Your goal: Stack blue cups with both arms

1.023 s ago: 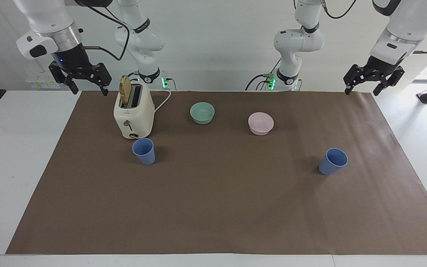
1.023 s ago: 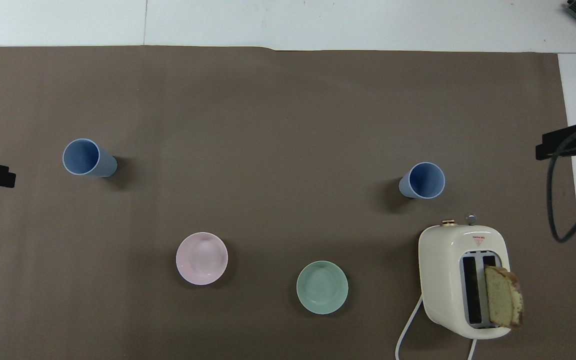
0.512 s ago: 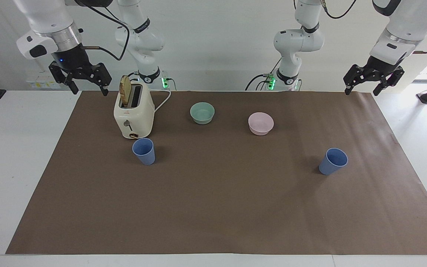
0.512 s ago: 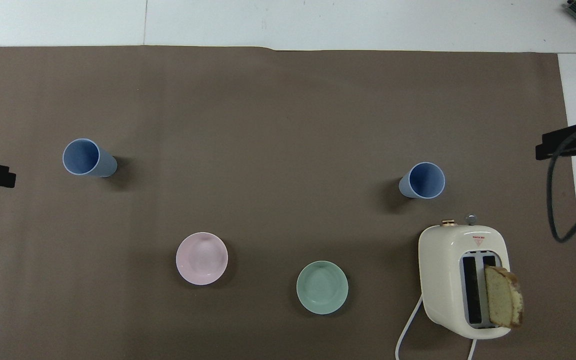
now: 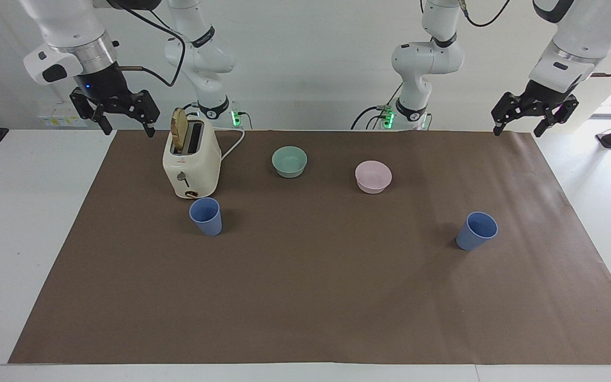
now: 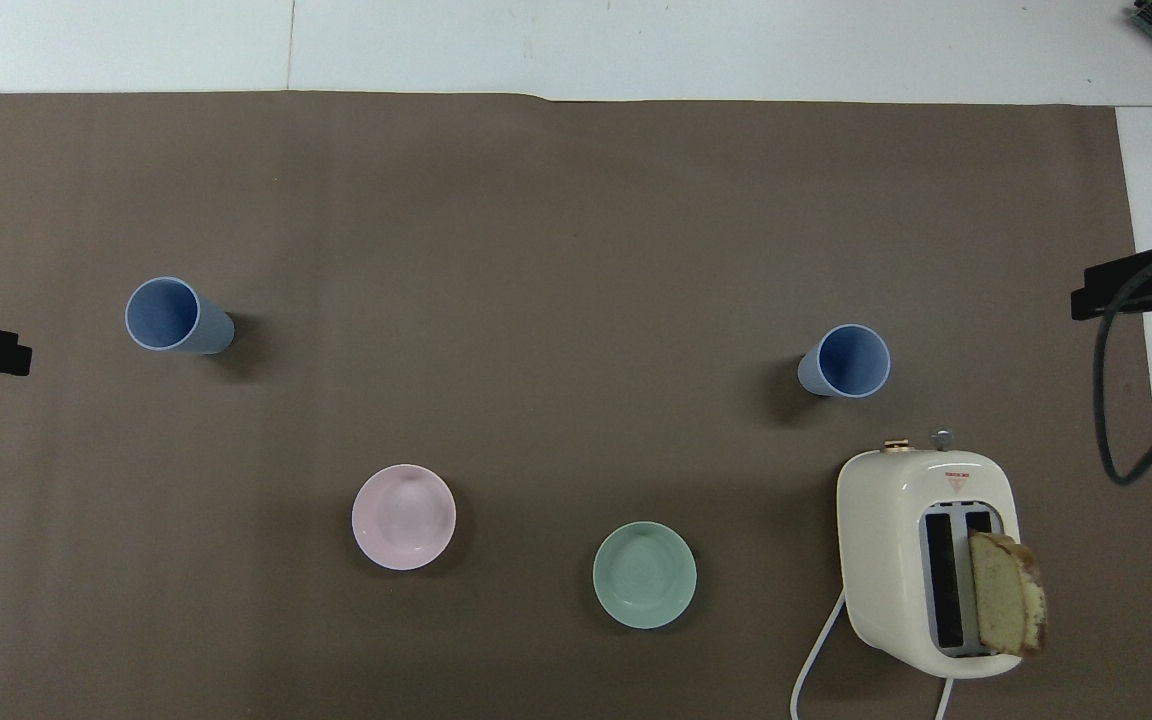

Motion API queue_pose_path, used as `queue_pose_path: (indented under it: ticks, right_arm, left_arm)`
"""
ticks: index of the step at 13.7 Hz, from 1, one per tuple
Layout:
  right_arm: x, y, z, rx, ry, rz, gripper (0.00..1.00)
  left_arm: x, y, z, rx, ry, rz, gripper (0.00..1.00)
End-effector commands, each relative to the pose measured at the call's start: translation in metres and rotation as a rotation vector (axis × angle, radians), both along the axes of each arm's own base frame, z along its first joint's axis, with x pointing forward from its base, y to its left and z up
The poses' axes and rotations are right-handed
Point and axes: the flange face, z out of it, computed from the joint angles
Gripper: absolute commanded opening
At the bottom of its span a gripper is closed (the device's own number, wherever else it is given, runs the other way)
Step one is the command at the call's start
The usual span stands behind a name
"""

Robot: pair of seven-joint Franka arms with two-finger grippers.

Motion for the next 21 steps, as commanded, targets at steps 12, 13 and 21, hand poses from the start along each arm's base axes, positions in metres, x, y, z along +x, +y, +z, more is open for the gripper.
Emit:
queue_pose_path:
  ticks: [12,13,21]
  right_arm:
    - [-0.005,0.0,0.0,-0.005,-0.005,-0.005,1.0]
    - [-0.005,0.0,0.0,-0.005,-0.005,-0.003,1.0]
    - [-0.006,0.0,0.001,-0.005,-0.007,-0.003,1.0]
  left_arm:
    - [0.043,0.031,-0.05,-0.016,-0.064,-0.009,1.0]
    - [0.05,0.031,-0.066,-0.028,-0.073,-0.015,1.0]
    - [0.1,0.036,-0.212,-0.022,-0.033,-0.043,1.0]
